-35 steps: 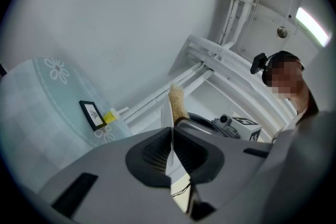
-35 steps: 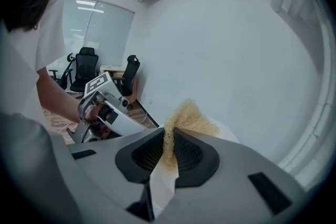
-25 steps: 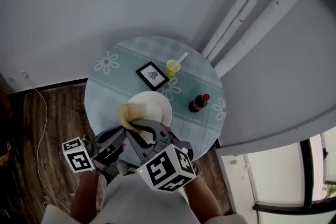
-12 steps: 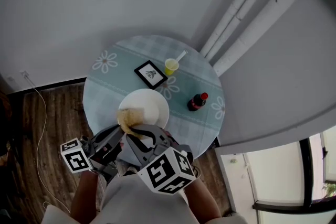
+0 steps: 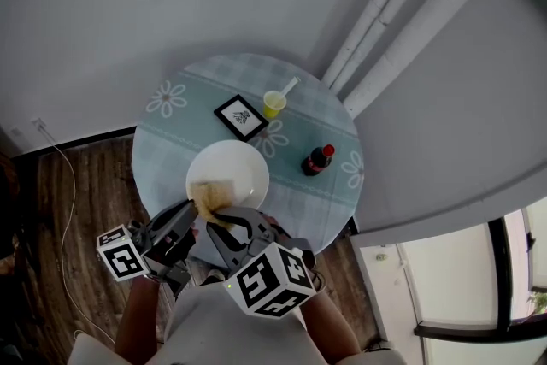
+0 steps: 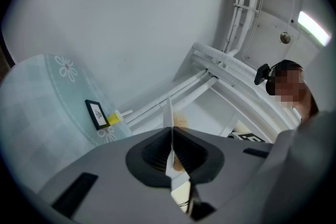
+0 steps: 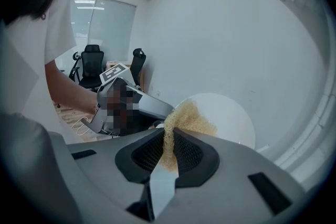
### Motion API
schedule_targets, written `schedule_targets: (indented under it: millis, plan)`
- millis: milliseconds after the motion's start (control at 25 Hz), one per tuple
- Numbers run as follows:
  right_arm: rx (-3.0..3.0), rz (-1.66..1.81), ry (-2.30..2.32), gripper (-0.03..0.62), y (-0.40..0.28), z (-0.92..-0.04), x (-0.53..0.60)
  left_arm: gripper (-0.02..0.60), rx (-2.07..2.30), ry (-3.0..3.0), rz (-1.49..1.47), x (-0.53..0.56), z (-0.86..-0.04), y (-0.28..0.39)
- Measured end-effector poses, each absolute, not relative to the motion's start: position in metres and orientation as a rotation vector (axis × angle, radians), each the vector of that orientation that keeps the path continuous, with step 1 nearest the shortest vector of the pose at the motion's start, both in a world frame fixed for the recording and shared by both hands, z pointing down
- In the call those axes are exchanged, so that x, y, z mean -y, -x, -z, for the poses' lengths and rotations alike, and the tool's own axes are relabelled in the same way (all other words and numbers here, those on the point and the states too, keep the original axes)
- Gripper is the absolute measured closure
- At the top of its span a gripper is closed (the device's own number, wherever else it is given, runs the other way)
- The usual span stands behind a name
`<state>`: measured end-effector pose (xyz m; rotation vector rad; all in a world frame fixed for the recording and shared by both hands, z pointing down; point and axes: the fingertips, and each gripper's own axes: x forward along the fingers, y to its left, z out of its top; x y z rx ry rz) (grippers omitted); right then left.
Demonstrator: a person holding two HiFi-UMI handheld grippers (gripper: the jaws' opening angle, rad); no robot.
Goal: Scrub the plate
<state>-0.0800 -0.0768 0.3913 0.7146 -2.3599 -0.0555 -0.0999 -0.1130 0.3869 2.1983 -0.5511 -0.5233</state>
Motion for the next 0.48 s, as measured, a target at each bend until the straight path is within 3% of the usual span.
schedule_targets:
  millis: [480]
  plan:
    - [2.317,-0.003,-0.789,0.533,0.054,-0.413,0.062,0.563,0.563,-2.176,0.516,0.106,-0.395,0.103]
